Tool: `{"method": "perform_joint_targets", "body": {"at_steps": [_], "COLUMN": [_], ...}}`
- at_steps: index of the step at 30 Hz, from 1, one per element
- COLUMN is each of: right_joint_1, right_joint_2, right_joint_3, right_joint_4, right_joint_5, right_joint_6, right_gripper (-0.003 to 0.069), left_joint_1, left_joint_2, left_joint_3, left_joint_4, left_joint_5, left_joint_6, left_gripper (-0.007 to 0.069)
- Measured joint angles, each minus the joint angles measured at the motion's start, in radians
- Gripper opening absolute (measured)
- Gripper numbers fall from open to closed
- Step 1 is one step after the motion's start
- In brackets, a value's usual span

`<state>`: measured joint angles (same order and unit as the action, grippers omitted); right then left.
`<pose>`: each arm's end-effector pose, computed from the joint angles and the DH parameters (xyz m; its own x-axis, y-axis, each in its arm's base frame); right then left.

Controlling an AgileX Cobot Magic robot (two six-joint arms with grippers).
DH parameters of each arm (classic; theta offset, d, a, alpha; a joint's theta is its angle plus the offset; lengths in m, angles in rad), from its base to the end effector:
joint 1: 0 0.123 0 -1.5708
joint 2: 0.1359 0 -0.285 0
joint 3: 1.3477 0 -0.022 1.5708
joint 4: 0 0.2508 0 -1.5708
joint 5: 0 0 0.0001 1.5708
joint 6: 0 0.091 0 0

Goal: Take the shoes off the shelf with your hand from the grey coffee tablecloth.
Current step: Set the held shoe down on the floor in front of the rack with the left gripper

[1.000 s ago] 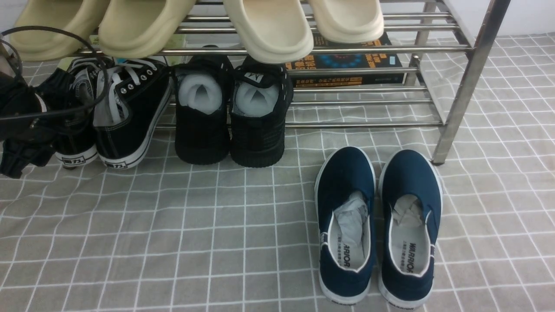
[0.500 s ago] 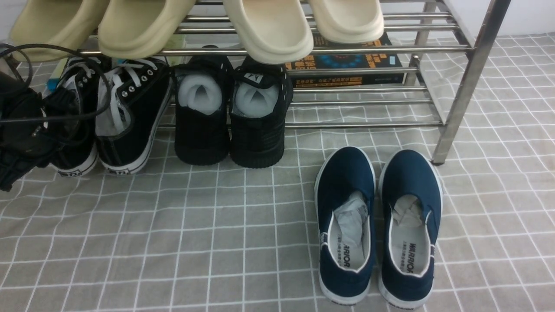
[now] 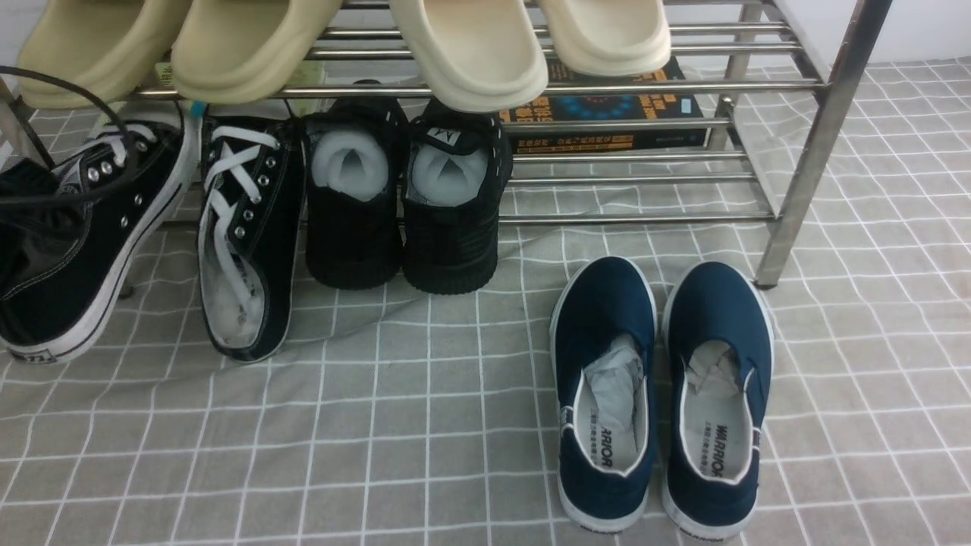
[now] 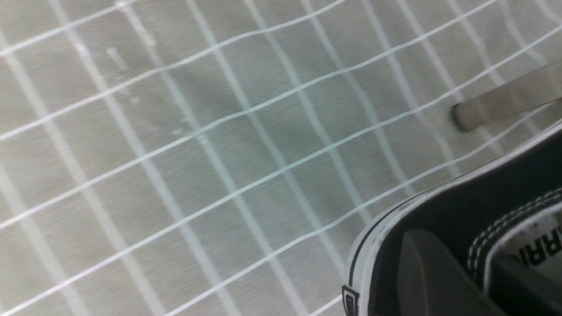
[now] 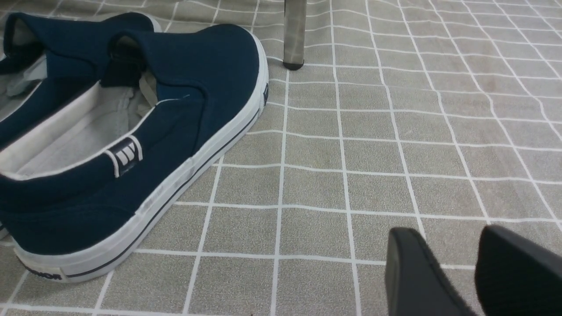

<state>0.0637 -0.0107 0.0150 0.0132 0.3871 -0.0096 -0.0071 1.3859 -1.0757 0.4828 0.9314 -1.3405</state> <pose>0.0520 0.0038 0.1739 -0.2991 -0.0165 -0.9541 -0.0676 0.9977 0.0040 0.2743 0.0320 0.2985 -0.3110 -0.7969 -0.5179 -0.8489 0.4779 -0.2257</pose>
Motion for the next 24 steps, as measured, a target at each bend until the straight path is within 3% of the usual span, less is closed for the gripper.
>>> {"method": "perform_joint_targets", "body": {"at_steps": [8,17,24], "right_joint_1": [0.000,0.000,0.000], "right_joint_2": [0.000,0.000,0.000], "right_joint_3": [0.000,0.000,0.000], "right_joint_4": [0.000,0.000,0.000], "right_joint_5": [0.000,0.000,0.000], "right_joint_6": [0.000,0.000,0.000], "right_gripper": [0.0237,0.0239,0.0239], "left_joint_1": [0.000,0.000,0.000], "left_joint_2": [-0.071,-0.072,-0.072], "left_joint_3": [0.061,0.219,0.241], "left_joint_4": [-0.020,-0.039,-0.021], "left_joint_5": [0.207,0.117,0.094], "left_joint_6": [0.010,-0.045,0.025], "left_gripper": [0.0046,0.0046,0.0084]}}
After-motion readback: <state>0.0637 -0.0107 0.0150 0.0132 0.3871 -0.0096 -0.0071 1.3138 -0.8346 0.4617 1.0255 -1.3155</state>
